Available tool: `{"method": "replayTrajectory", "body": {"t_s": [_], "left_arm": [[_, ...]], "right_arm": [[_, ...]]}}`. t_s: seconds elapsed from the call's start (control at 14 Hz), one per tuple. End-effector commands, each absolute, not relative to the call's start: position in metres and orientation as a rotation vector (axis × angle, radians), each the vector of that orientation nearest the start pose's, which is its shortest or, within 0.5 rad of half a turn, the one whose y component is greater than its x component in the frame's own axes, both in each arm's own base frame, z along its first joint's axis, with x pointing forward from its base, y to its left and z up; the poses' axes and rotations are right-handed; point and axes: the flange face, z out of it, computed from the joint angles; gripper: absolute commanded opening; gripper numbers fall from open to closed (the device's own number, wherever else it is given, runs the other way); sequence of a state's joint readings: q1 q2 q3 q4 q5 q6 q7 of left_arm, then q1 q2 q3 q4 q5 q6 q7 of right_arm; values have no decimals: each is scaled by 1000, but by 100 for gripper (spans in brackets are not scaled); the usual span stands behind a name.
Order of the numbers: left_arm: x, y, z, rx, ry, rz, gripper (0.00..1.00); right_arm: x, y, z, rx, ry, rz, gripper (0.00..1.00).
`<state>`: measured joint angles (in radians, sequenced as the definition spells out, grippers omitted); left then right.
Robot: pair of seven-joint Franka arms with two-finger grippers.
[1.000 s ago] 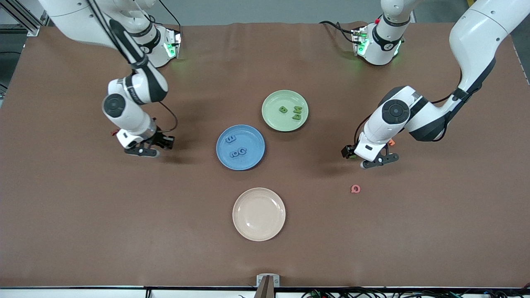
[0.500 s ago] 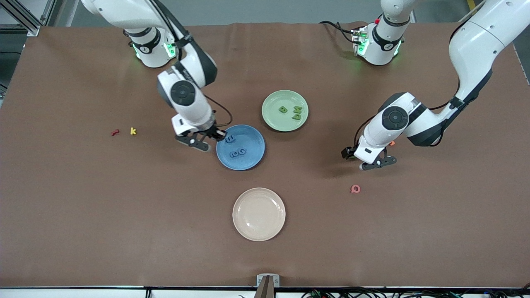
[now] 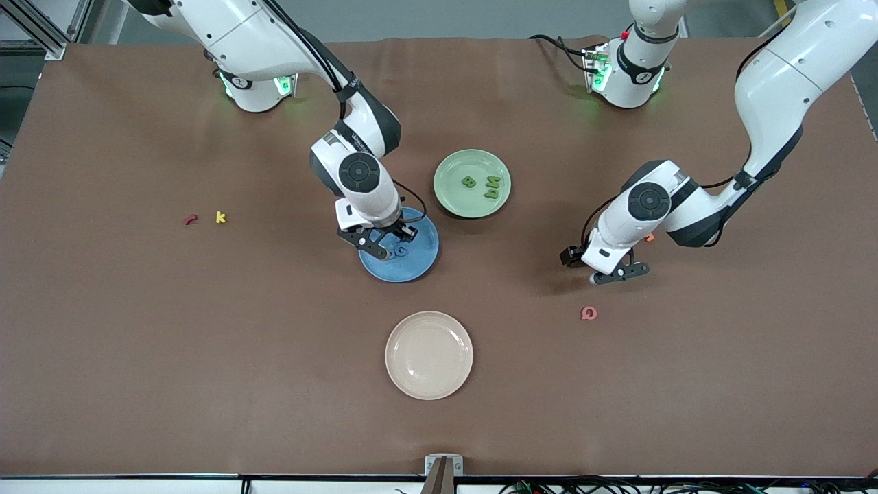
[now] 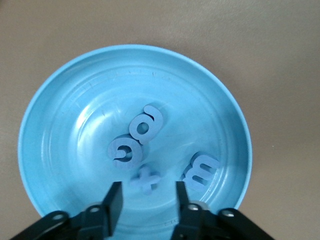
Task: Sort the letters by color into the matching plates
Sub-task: 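Carry the blue x to the blue plate while the left gripper reaches u, then place the green u on the green plate while the right gripper withdraws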
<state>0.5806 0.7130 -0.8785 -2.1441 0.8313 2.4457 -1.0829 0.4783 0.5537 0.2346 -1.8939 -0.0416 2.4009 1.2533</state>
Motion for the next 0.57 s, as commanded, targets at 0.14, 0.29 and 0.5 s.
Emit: {"method": "replayTrajectory", "body": {"t_s": [0.14,0.29,0.5], "left_arm": [[523,-179,169,-3149,-319,12,85],[523,-178,168,-3149,-323,15,73],[522,-179,168,-3148,-322,17,47]], "right_arm": [[511,396,239,-3059,846,116,100],[531,373,247,-3107,766,119,100],[564,314,274,-3160,564,145,100]]}}
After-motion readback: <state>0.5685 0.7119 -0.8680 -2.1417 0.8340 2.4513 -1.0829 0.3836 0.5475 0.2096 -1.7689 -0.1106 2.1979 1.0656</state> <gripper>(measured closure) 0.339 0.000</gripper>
